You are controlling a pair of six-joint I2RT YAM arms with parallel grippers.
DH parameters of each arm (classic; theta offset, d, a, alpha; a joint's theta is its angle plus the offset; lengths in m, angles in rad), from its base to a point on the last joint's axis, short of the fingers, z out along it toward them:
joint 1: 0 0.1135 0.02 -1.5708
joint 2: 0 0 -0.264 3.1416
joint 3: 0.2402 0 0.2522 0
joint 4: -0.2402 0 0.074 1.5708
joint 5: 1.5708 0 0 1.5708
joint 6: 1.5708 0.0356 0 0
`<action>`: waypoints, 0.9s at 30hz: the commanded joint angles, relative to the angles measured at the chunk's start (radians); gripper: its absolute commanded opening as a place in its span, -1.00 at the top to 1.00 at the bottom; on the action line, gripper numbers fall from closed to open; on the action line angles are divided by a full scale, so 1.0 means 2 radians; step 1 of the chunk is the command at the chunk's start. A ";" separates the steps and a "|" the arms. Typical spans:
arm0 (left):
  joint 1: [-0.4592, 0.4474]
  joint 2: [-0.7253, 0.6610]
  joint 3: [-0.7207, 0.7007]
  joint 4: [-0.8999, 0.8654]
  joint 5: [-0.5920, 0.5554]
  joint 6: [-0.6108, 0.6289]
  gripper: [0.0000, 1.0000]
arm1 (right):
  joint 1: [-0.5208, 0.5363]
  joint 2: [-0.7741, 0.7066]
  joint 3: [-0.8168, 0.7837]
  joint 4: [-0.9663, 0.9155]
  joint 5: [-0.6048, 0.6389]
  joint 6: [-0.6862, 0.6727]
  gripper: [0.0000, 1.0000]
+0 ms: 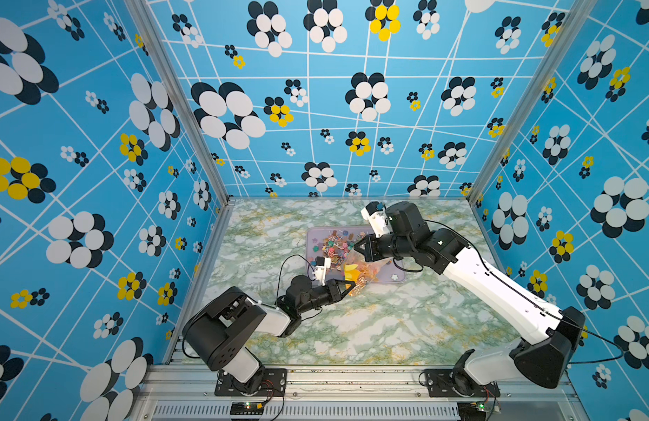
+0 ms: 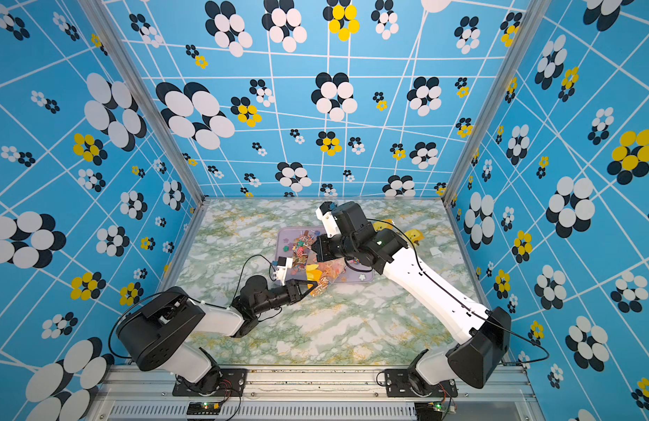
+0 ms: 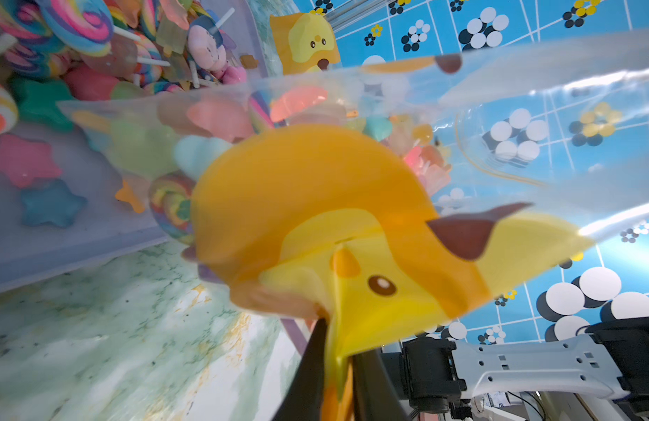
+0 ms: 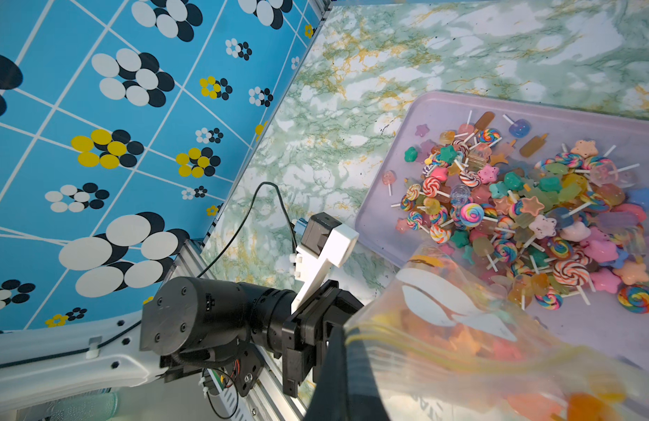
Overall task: Pour candies out of the ziploc bag
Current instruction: 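Pick up the ziploc bag from the center of the board, then pour the candies out of the ziploc bag onto the tray.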
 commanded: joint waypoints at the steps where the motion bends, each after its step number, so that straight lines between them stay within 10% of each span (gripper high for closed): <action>1: 0.008 -0.042 0.023 -0.044 -0.020 0.046 0.73 | 0.004 0.010 0.019 0.031 0.008 -0.018 1.00; 27: 0.076 -0.143 0.098 -0.301 -0.073 0.180 0.92 | -0.030 0.136 0.105 0.030 -0.010 -0.043 1.00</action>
